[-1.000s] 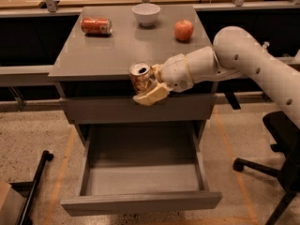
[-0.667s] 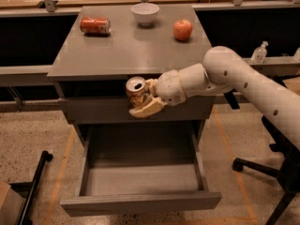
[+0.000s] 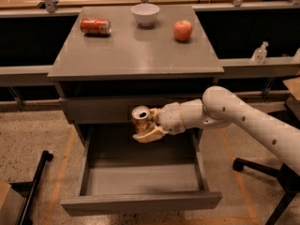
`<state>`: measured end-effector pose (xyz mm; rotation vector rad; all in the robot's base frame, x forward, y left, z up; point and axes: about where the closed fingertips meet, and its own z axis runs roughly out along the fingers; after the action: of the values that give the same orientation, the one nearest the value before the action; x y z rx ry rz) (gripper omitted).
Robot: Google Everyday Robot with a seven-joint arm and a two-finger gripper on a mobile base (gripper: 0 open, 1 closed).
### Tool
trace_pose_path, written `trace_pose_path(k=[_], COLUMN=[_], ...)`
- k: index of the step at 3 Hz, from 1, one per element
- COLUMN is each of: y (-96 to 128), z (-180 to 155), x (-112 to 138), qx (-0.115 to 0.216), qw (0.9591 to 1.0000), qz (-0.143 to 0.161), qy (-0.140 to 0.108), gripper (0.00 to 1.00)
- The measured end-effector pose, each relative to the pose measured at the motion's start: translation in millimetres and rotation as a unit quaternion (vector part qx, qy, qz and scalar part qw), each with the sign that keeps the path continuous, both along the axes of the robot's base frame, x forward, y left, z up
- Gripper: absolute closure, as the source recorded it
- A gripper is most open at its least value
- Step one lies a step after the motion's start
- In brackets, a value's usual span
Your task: Place orange can into middle drawer
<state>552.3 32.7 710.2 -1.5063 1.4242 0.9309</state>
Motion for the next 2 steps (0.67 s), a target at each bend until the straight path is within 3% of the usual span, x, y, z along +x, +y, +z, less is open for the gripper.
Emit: trace_pose_path(k=[1,2], y=[-0.5,7.6], z=[-6.3,-12.6], x=[2.0,-2.8], qx=[0.002,0.023], qw=[1.0000,0.9997], qz=[-0.009,0.006], qy=[0.001,-0.006], gripper=[1.00,1.00])
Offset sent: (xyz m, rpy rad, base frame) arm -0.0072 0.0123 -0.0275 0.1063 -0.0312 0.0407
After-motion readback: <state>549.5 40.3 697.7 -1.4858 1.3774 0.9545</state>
